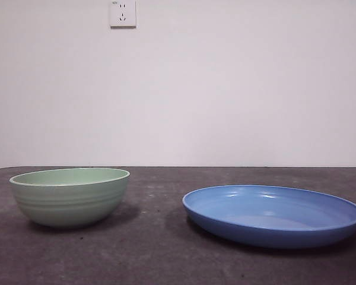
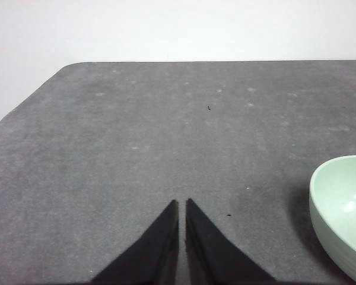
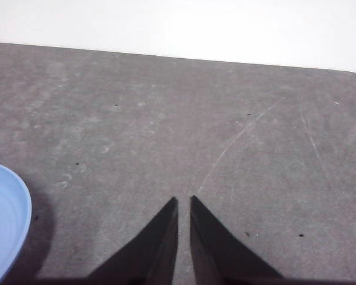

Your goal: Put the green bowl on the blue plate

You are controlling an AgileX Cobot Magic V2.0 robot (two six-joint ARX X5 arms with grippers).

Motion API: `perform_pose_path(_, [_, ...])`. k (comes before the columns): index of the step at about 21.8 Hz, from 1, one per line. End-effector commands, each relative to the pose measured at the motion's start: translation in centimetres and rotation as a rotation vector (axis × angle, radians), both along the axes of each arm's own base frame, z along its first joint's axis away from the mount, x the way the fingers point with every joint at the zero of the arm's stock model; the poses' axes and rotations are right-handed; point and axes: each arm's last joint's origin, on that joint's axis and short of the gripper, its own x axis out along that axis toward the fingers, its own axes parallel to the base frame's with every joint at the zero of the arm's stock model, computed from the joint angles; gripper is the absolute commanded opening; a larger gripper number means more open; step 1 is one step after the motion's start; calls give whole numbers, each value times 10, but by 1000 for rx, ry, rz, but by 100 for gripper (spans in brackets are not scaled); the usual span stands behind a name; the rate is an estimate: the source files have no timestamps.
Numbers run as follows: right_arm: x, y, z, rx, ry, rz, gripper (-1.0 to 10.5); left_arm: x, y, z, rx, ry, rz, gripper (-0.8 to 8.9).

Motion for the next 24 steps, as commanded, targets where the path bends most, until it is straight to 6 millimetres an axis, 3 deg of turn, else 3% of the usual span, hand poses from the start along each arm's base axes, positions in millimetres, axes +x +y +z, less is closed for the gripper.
perform_pose_path(1, [0, 0, -1, -4, -6, 3, 31, 1, 0, -7, 2, 23, 0, 20])
perform_pose_path(11, [1, 0, 1, -1, -22, 5, 31, 1, 0, -7, -12, 23, 3, 20])
perform_pose_path(24, [0, 3, 12, 195, -80, 70, 13, 1, 0, -1, -134, -3, 18, 17])
